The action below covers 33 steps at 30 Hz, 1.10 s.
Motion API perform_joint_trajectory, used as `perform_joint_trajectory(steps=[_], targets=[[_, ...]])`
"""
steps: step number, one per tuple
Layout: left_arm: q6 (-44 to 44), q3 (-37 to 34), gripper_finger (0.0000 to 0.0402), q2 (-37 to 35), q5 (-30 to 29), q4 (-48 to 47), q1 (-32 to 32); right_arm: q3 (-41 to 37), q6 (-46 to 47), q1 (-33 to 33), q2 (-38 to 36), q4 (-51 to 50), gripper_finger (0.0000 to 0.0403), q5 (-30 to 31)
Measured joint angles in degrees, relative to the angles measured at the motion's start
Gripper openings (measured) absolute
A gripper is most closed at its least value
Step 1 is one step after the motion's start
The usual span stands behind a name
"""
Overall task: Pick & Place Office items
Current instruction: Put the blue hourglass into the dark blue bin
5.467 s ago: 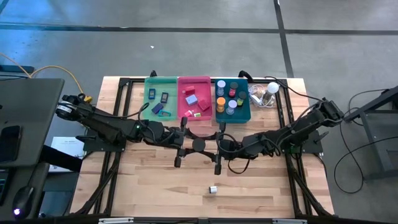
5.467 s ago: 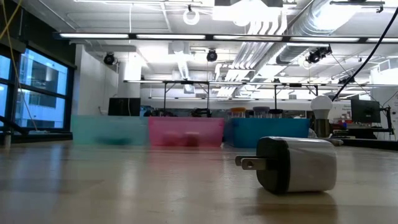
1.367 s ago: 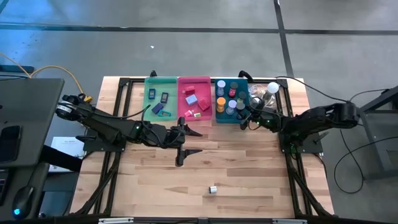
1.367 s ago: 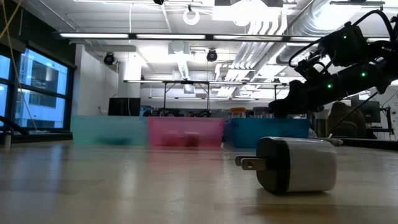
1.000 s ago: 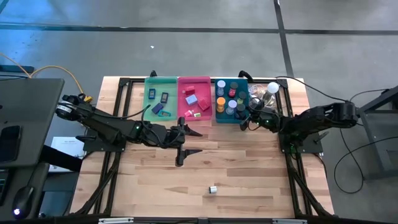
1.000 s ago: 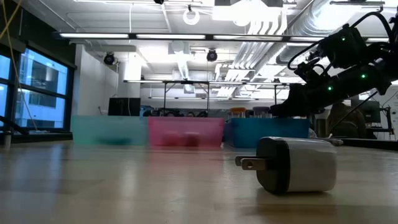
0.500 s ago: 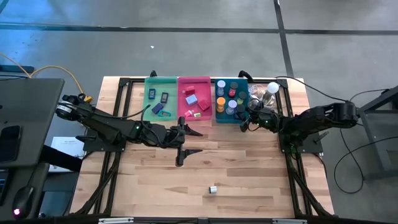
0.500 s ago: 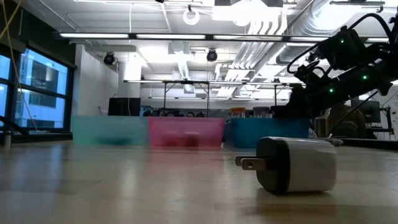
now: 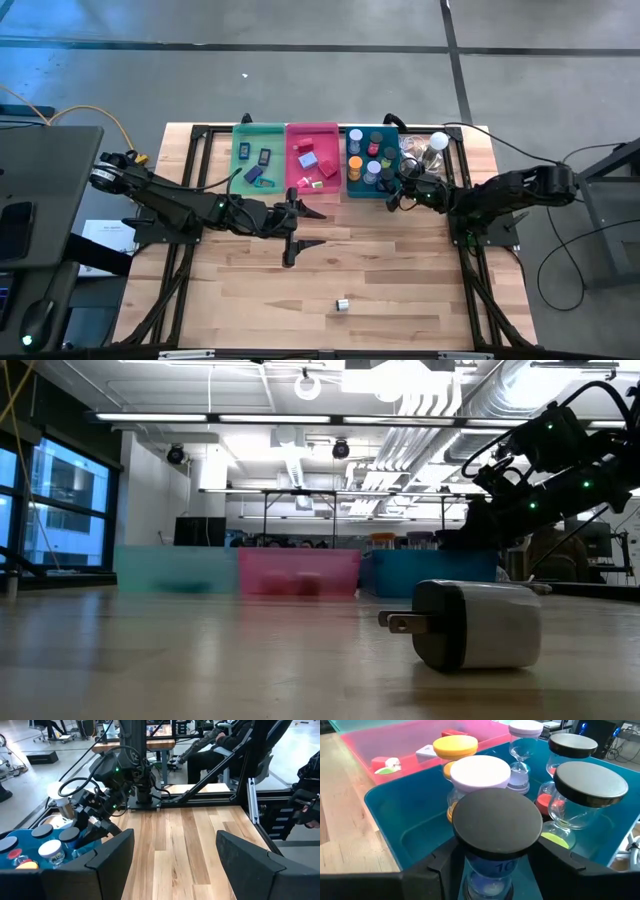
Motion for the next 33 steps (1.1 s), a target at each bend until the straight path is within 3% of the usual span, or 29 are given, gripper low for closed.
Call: perform_joint_trajectory(steps=[12, 24, 33], targets=[[0.0, 0.0, 0.0276, 0.0, 0.0, -0.1, 0.9, 0.0, -0.6, 1.9, -0.6, -0.5, 0.0196, 0.7], [-0.7, 0.0, 0.0276, 0.0, 0.0, -0.5, 1.7, 0.0, 0.5, 5.1, -0.8, -2.9, 0.0196, 7.3], [-0.7, 0.0, 0.0276, 0.0, 0.0, -0.6, 1.7, -0.2, 0.5, 8.2, -5.1, -7.0, 0.0196, 9.5]])
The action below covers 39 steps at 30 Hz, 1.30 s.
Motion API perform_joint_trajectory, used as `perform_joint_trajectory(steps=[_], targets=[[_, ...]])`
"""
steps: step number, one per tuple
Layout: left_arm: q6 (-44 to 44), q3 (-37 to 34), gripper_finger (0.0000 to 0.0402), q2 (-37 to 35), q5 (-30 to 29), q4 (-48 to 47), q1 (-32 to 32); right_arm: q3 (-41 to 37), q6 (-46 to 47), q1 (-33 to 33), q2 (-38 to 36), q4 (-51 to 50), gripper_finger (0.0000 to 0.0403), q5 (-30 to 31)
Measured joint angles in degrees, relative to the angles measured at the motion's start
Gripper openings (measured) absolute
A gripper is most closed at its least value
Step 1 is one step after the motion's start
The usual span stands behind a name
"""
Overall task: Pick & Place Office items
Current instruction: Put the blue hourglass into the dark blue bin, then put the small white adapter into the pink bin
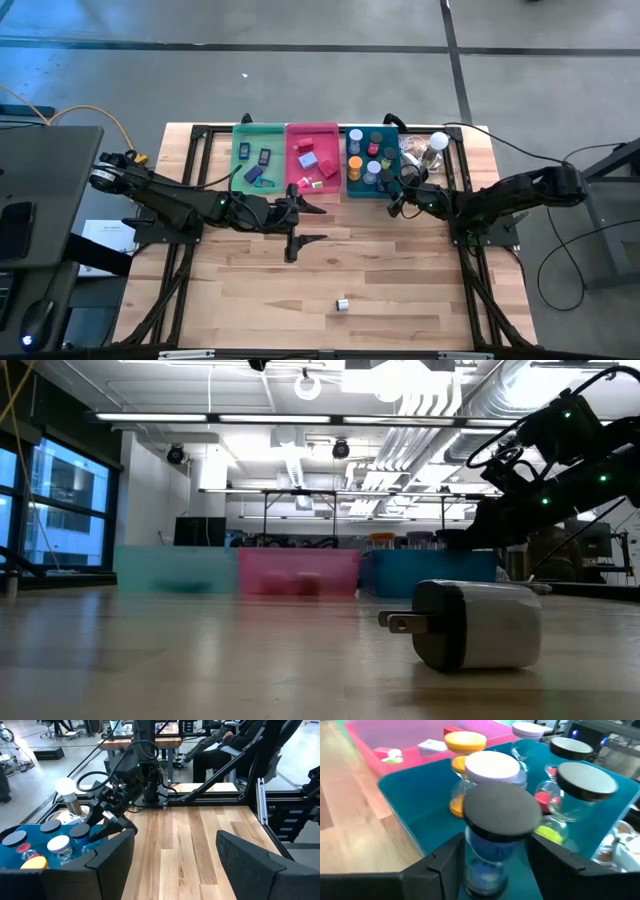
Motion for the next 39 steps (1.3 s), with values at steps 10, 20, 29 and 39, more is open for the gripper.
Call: perform_joint_trajectory(steps=[10, 20, 29, 39], targets=[[-0.5, 0.0, 0.0276, 0.0, 0.0, -0.4, 0.0, 0.0, 0.5, 2.6, -9.4, -8.5, 0.0196, 3.0], [-0.9, 0.0, 0.0276, 0.0, 0.1, -0.4, 0.0, 0.0, 2.9, 3.7, -18.0, -20.0, 0.0196, 2.8], [-2.1, 0.0, 0.0276, 0.0, 0.0, -0.4, 0.0, 0.1, 5.4, 3.8, -22.6, -25.3, 0.0196, -2.8], [-7.8, 0.0, 0.0276, 0.0, 0.1, -3.3, -0.3, 1.3, 5.8, 11.1, -30.3, -26.3, 0.0196, -9.4]])
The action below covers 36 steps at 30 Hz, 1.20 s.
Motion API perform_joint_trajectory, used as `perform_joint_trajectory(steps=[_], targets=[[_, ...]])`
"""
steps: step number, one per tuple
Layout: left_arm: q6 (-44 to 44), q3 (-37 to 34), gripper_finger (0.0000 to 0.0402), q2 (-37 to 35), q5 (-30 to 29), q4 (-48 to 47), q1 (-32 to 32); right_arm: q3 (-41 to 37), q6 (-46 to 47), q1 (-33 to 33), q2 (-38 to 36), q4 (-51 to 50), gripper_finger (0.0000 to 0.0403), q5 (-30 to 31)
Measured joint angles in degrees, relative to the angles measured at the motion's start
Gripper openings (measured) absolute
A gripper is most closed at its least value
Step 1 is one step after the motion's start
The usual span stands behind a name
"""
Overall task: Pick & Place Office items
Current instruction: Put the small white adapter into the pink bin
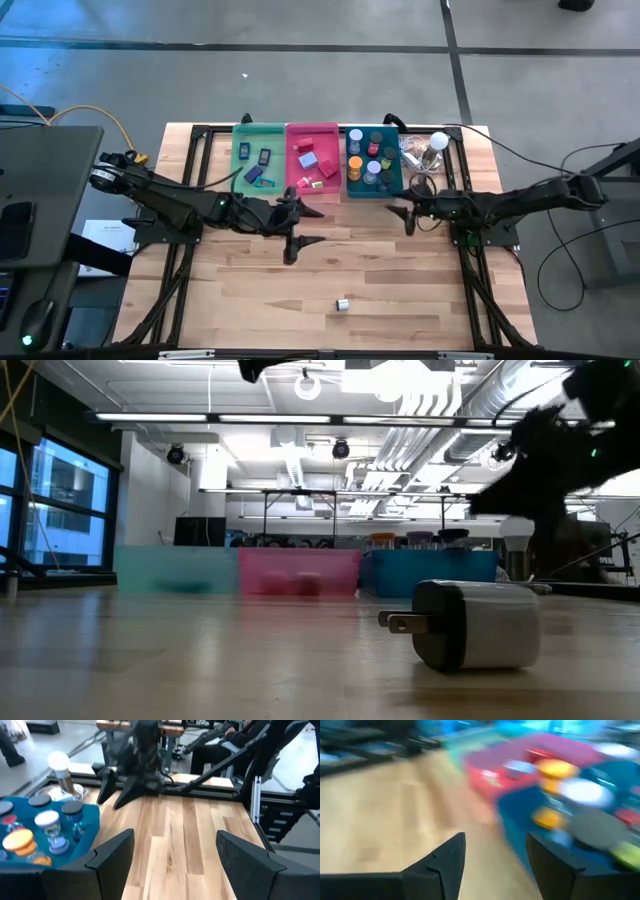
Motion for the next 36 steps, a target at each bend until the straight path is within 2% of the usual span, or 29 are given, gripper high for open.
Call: perform_joint_trajectory(steps=[5, 9, 13, 17, 19, 22, 25, 29, 32, 36], targets=[[-3.1, 0.0, 0.0276, 0.0, 1.1, -3.8, -0.3, 3.2, -0.9, 5.2, -3.1, 2.2, 0.0196, -12.9], [-4.7, 0.0, 0.0276, 0.0, 4.5, -7.1, -0.6, 3.6, -1.1, 9.2, -3.5, 10.7, 0.0196, -23.6], [-7.5, 0.0, 0.0276, 0.0, 9.3, -10.9, -1.5, 3.6, -1.1, 12.6, -2.0, 17.8, 0.0196, -29.1], [-11.2, 0.0, 0.0276, 0.0, 11.2, -13.9, -3.5, 3.6, -2.5, 15.7, 0.5, 25.6, 0.0196, -33.7], [-13.2, 0.0, 0.0276, 0.0, 11.1, -14.2, -4.9, 3.6, -2.5, 17.0, 2.1, 29.2, 0.0196, -33.0], [-15.7, 0.0, 0.0276, 0.0, 10.5, -14.2, -7.2, 5.8, 0.2, 18.7, 4.1, 29.2, 0.0196, -26.8], [-17.9, -0.1, 0.0276, 0.0, 9.3, -14.1, -9.6, 10.1, -1.6, 20.4, 5.6, 22.1, 0.0205, -21.0], [-20.2, -0.2, 0.0276, 0.4, 4.2, -14.0, -12.7, 18.8, -4.6, 23.8, 9.9, 11.2, 0.0231, -15.6], [-21.5, -0.2, 0.0276, 1.6, 2.4, -14.2, -14.6, 26.2, -8.4, 26.9, 14.5, 3.4, 0.0253, -12.5], [-23.5, -0.2, 0.0276, 3.9, 2.4, -14.1, -15.8, 35.9, -14.0, 32.0, 22.7, -6.4, 0.0269, -5.2]])
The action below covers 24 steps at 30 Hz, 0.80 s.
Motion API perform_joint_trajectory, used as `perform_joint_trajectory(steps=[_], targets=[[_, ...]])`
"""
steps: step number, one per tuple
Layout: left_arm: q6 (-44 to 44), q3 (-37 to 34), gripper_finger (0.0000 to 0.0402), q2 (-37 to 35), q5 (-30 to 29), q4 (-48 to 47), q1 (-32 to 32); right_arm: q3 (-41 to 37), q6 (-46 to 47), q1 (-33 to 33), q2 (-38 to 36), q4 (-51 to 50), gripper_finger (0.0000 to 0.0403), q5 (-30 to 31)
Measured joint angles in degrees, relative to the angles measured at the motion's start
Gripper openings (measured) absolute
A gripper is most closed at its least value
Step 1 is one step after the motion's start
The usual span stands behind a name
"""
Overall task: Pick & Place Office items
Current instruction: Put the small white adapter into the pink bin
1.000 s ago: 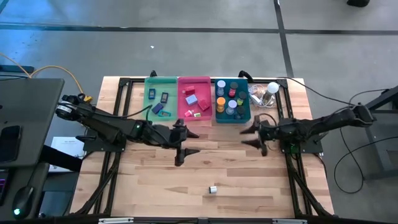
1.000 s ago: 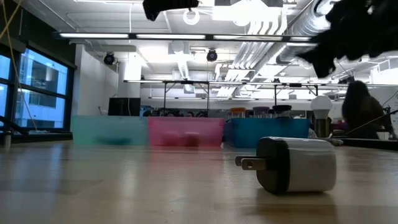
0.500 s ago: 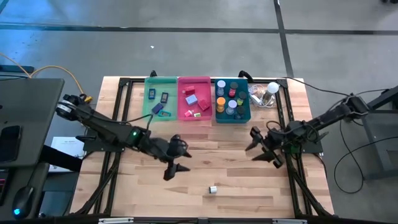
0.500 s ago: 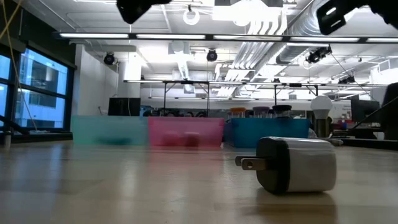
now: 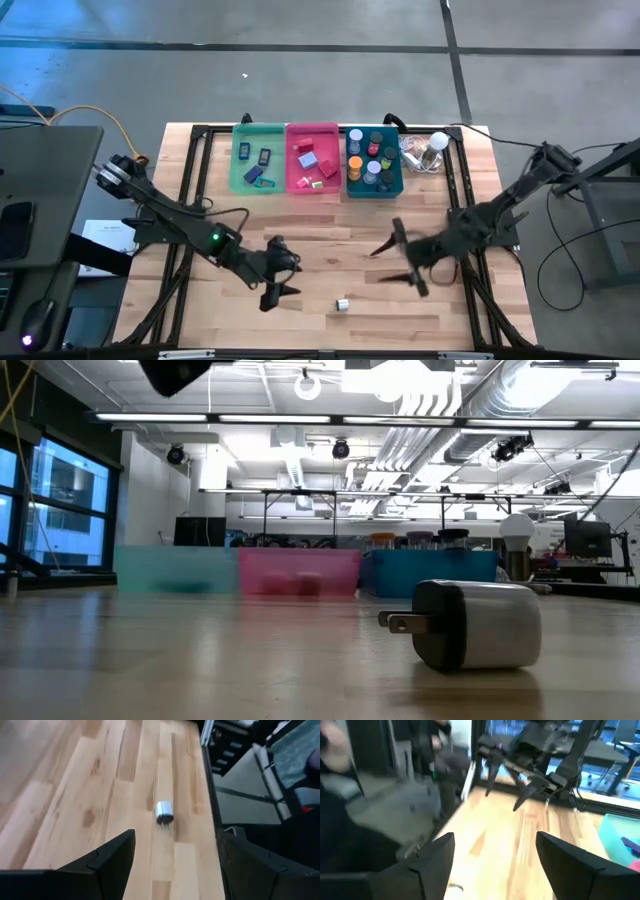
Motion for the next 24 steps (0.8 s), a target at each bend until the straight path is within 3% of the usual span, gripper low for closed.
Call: perform_joint_trajectory(steps=[11, 24], targets=[[-9.5, -0.1, 0.0276, 5.1, 0.8, 0.4, -0.7, 19.8, 4.3, 6.2, 23.4, -20.5, 0.027, 6.5], [-8.6, -0.1, 0.0276, 5.2, -2.6, 1.8, -2.7, 22.9, 10.8, 6.1, 36.8, -19.7, 0.027, 3.2]])
